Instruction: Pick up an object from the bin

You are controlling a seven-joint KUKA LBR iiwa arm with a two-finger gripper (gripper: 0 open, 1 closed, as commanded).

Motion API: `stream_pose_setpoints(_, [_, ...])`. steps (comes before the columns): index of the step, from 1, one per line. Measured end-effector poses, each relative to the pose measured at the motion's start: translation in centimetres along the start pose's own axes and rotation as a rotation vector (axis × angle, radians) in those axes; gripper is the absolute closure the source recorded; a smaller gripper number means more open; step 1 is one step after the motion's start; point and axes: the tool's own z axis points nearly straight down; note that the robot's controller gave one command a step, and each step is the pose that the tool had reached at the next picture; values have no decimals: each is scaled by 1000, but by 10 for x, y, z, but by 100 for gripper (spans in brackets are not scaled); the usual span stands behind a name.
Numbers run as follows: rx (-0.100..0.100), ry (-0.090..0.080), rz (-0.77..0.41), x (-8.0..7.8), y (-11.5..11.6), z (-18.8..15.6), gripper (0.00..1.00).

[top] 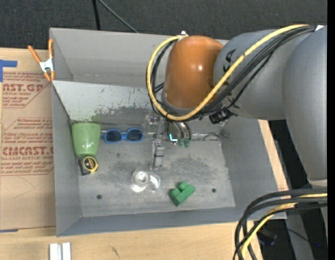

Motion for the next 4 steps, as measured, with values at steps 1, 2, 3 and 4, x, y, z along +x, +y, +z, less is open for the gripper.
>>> stream_pose_setpoints(1, [1, 2, -125, 40, 0, 103, 0])
stream_pose_setpoints(2, [0, -5, -124, 38, 0, 98, 100])
stream_pose_setpoints(3, [-1, -16, -147, 25, 34, -14, 100])
stream_pose_setpoints(4, [1, -16, -169, 28, 10, -86, 100])
